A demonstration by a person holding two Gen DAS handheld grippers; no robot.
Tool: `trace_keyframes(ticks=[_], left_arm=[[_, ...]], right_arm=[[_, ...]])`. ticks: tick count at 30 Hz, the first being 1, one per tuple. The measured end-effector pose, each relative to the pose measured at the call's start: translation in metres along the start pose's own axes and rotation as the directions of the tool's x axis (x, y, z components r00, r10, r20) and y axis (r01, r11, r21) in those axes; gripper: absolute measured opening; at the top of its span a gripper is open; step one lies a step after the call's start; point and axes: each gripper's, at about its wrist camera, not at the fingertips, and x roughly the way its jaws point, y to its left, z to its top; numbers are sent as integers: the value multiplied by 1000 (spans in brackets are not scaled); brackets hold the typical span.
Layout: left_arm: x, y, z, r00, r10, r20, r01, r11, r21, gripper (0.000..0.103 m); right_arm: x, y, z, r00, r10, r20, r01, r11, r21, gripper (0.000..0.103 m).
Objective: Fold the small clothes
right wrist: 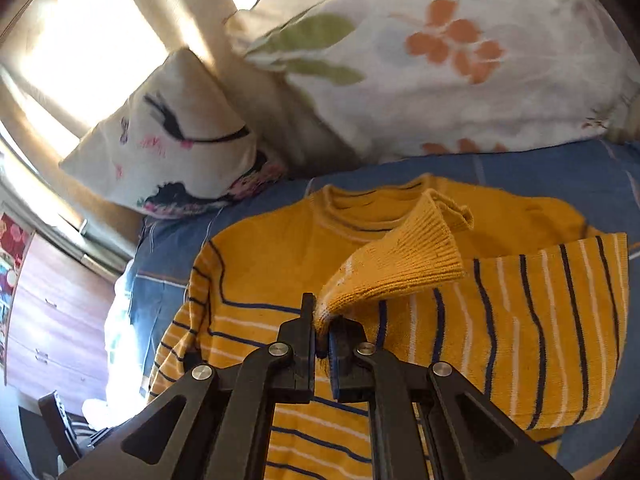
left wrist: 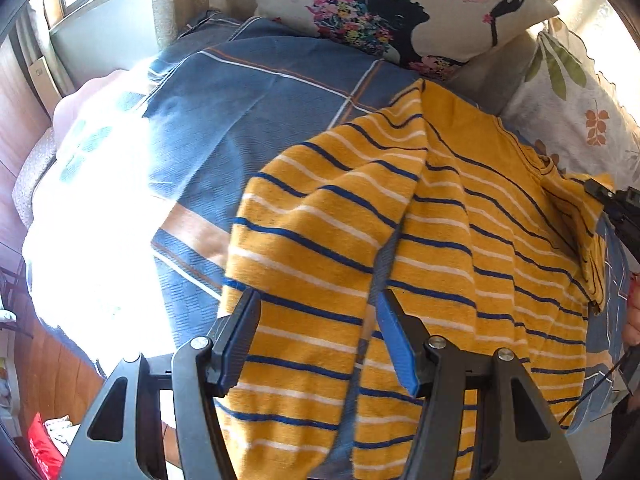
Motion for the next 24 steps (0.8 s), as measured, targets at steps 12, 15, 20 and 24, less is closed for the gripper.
trace_keyframes(ticks=[12,15,20,24], left_arm=[[18,83,13,999,11,-42,-14,997,-78,59],[21,92,17,999,5,-42,-9,996,-87,59],[24,113,24,999,1,-34,-5,992,-129,59],[22,137,27,1000,11,-27,-16,984,-175,59]], right_arm=[[114,130,-54,973,-181,-142,88,862,-499,25],[116,143,-62,973,-159,-170,52,860,-508,25],[95,162,-77,976,-59,-211,-41,898,-438,38],[87,176,-110,952,39,-302,-157,912,-379,39]])
